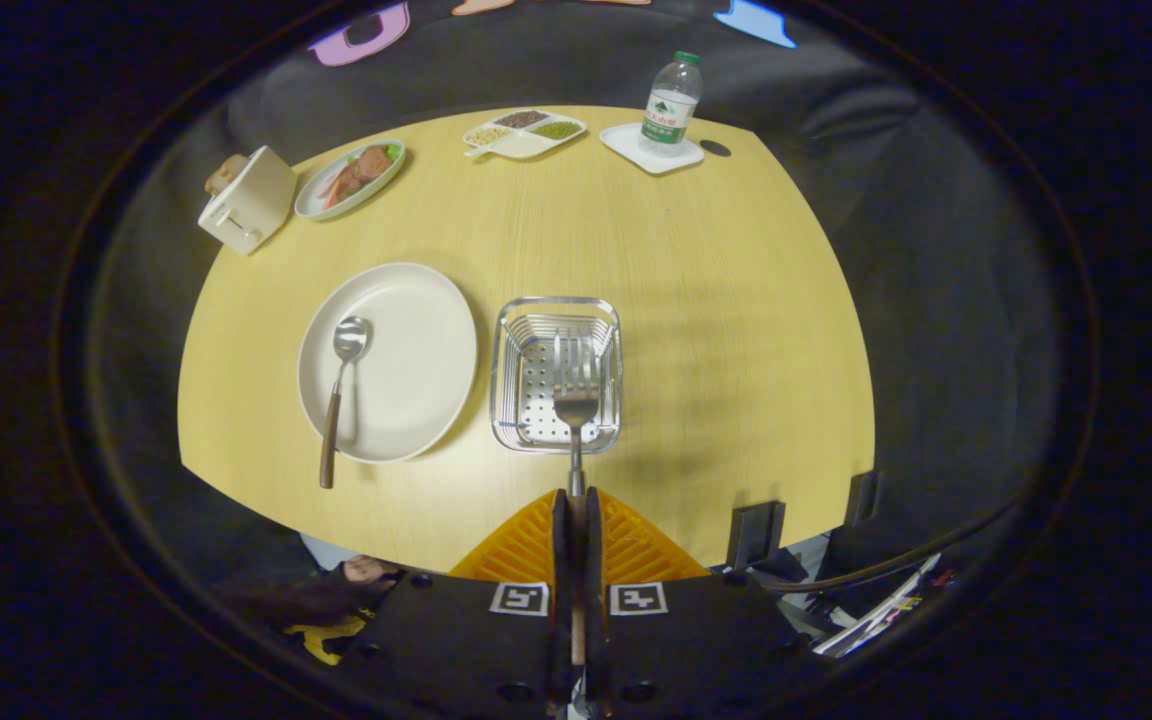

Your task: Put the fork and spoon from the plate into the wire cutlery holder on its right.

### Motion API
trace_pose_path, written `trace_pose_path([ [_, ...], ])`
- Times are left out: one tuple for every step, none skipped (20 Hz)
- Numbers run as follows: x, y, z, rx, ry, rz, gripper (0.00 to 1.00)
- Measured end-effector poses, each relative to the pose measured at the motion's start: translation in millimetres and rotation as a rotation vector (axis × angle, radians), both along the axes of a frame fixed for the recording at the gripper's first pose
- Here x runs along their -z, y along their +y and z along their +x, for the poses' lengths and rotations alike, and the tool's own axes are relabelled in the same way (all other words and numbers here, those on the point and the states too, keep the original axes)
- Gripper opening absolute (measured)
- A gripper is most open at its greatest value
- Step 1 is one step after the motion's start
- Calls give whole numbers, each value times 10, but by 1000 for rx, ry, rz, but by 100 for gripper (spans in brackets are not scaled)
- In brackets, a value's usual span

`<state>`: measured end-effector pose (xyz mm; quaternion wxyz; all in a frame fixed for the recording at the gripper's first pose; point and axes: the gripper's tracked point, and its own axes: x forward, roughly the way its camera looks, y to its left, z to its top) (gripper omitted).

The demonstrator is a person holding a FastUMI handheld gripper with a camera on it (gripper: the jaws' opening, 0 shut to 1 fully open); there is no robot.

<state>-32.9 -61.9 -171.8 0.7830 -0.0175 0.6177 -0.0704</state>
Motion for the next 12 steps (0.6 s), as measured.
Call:
trace_pose_path([
  [8, 7, 17, -1, 14, -3, 9],
  [35, 33, 17, -4, 28, -2, 9],
  [56, 54, 20, -7, 49, 0, 9],
  [75, 79, -8, -17, 78, -2, 9],
  [83, 91, -44, -32, 119, -11, 9],
  [87, 100, -78, -45, 162, -19, 9],
  [84, 113, -87, -55, 193, -23, 9],
  [79, 127, -58, -57, 213, -25, 9],
  [80, 129, -3, -52, 220, -28, 9],
  [85, 138, 41, -53, 227, -24, 8],
  [104, 143, 110, -47, 226, -19, 10],
  [137, 155, 124, -51, 230, -19, 11],
])
